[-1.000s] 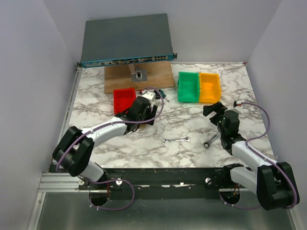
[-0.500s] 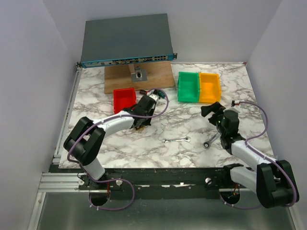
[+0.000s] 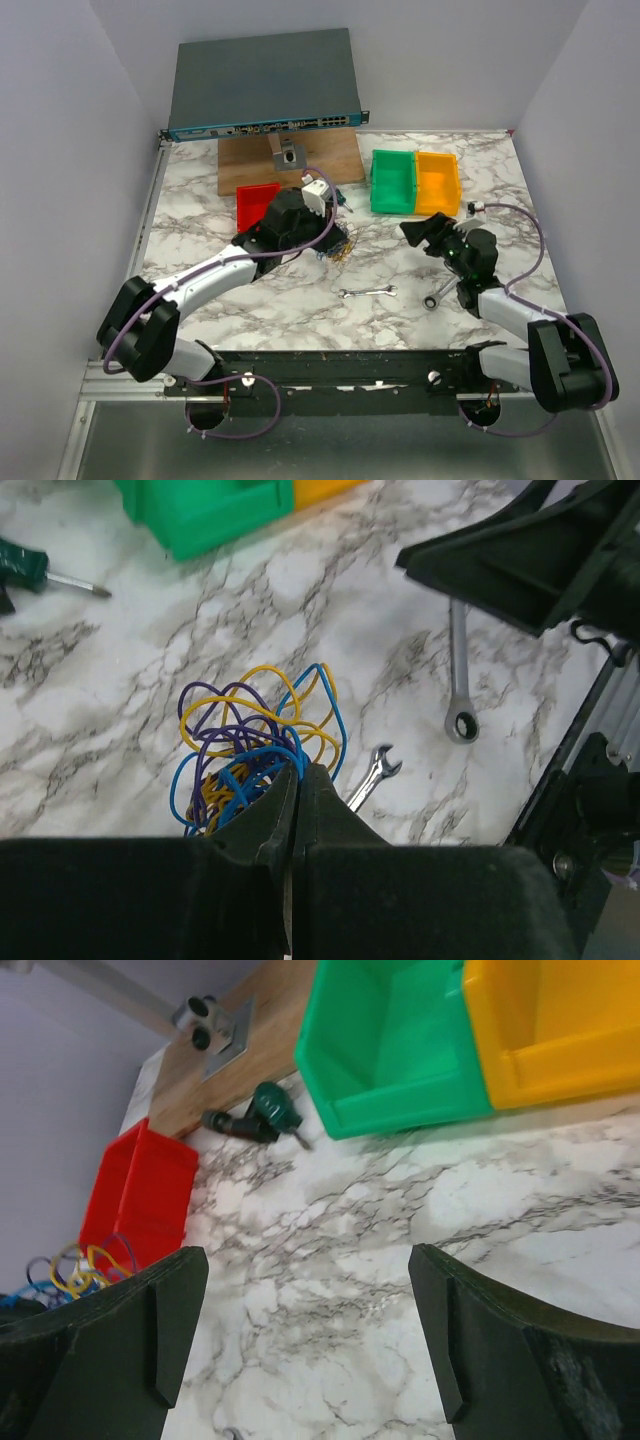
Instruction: Untangle the cables
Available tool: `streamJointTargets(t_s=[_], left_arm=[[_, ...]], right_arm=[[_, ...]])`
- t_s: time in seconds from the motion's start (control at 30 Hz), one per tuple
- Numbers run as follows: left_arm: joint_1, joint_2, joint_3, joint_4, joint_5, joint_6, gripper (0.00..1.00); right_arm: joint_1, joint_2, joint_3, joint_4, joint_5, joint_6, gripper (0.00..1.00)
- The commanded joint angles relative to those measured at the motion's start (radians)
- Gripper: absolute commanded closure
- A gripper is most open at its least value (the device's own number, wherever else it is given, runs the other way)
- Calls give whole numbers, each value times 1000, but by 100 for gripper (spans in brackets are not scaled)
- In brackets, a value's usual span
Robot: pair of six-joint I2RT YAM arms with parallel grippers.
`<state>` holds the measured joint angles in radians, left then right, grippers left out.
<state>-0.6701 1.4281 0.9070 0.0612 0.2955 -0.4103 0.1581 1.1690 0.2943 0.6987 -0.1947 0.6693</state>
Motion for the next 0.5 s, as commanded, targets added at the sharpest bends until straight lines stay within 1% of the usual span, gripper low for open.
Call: streamJointTargets(t_s=[0.0,0.1,0.17,0.23,0.27,0.3,0.43,0.47], left_arm=[[8,-56,-145,344,32,-22,100],[27,-5,-176,442,80,-27,100],[32,21,-162,460,141,-53,100],[35,31,-148,456,155,-59,100],[34,28,-148,456,156,-61,100],[36,21,-153,457,155,-61,100],[39,-10,-176,456,139,-58,100],[40,-17,-181,460,143,-59,100]], right_arm=[[26,70,3,158,-229,-22,10],[84,109,26,194,-297,-58,12],[153,134,61,176,-308,-110,15],[234,163,97,151,-299,-164,21],[254,181,113,148,-306,-176,27],[269,203,124,151,-318,-181,31],[294,259,152,173,-375,-177,33],[306,267,158,171,-380,-184,36]])
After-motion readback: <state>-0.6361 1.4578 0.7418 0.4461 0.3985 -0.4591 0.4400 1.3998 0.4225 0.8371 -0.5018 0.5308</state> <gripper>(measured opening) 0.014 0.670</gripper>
